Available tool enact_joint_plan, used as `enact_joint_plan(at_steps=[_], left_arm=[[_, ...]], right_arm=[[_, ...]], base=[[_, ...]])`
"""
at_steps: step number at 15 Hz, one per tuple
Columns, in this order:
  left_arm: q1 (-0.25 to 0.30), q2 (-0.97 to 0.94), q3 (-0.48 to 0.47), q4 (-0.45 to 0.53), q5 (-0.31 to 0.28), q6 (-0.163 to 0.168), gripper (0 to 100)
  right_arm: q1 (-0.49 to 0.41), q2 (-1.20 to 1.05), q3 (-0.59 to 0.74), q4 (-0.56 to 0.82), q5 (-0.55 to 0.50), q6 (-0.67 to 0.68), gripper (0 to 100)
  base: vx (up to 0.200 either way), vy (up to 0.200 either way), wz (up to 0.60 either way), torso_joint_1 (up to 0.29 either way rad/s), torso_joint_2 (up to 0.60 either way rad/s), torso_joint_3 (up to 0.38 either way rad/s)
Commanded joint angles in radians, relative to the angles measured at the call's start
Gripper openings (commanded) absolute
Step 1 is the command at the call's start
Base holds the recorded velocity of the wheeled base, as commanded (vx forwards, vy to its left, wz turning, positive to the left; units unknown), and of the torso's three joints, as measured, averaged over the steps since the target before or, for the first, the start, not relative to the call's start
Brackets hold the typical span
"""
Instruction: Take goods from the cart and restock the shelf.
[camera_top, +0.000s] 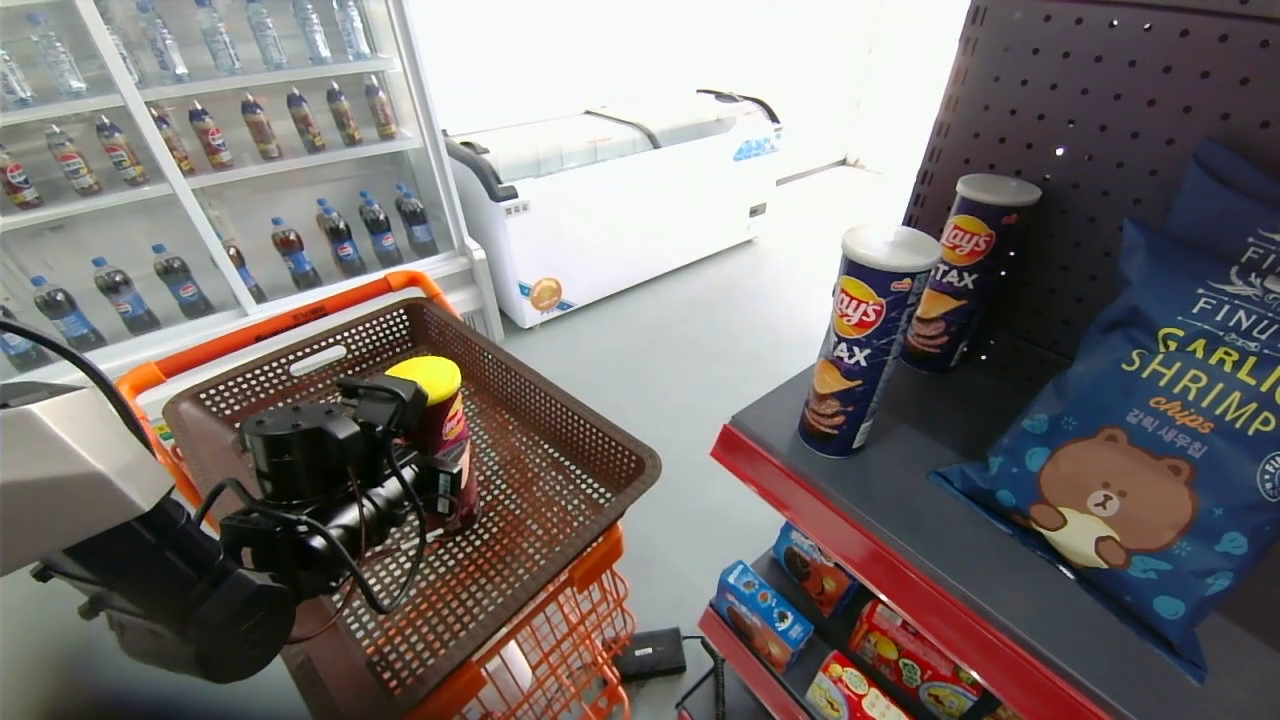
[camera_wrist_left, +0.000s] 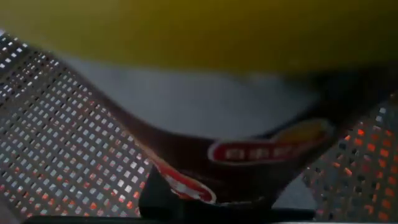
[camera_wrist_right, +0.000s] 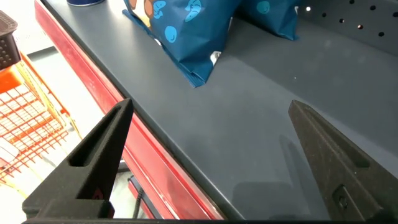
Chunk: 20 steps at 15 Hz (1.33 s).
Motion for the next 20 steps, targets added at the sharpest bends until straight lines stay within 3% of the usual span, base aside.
enact_joint_plan(at_steps=[1,2,5,7,8,9,11,12,13,15,18,20], left_arm=[[-0.016,-0.03,0.002,0.043,0.035,0.014,0],[-0.024,-0.057,-0.001,0.08,0.044,0.014,0],[-0.045,-0.188,-0.023,0.167,0.04,-0.029,0],[-0.093,-0.29,-0.047,0.314,0.034,-0.049,0],[-0.103,-0.35,-0.058,0.385,0.024,-0.079,0],[-0.103,-0.39,-0.05,0.417,0.017,-0.085,0],[-0.094,-0.451,-0.029,0.484,-0.038,-0.087,0],[-0.091,-0.533,-0.013,0.581,-0.123,-0.088,0],[-0.099,-0.588,-0.013,0.659,-0.141,-0.082,0],[-0.148,-0.629,-0.013,0.662,-0.152,-0.085,0],[-0.151,-0.698,0.034,0.664,-0.276,-0.073,0],[-0.172,-0.726,0.036,0.672,-0.295,-0.016,0]], right_arm=[[0.001,0.002,0.0,0.0,0.0,0.0,100],[0.001,0.002,0.0,0.0,0.0,0.0,100],[0.001,0.002,0.0,0.0,0.0,-0.002,100],[0.001,0.002,0.0,0.0,0.0,0.0,100],[0.001,0.002,0.0,0.0,0.0,0.0,100],[0.001,0.002,0.0,0.0,0.0,0.0,100],[0.001,0.002,0.0,0.0,0.0,0.0,100],[0.001,0.002,0.0,0.0,0.0,0.0,100],[0.001,0.002,0.0,0.0,0.0,0.0,100],[0.001,0.002,0.0,0.0,0.0,0.0,100],[0.001,0.002,0.0,0.0,0.0,0.0,100],[0.001,0.002,0.0,0.0,0.0,0.0,100]], base=[[0.0,0.0,0.0,0.0,0.0,0.0],[0.0,0.0,0.0,0.0,0.0,0.0],[0.0,0.0,0.0,0.0,0.0,0.0],[0.0,0.0,0.0,0.0,0.0,0.0],[0.0,0.0,0.0,0.0,0.0,0.0],[0.0,0.0,0.0,0.0,0.0,0.0],[0.0,0.0,0.0,0.0,0.0,0.0],[0.0,0.0,0.0,0.0,0.0,0.0],[0.0,0.0,0.0,0.0,0.0,0.0],[0.0,0.0,0.0,0.0,0.0,0.0],[0.0,0.0,0.0,0.0,0.0,0.0],[0.0,0.0,0.0,0.0,0.0,0.0]])
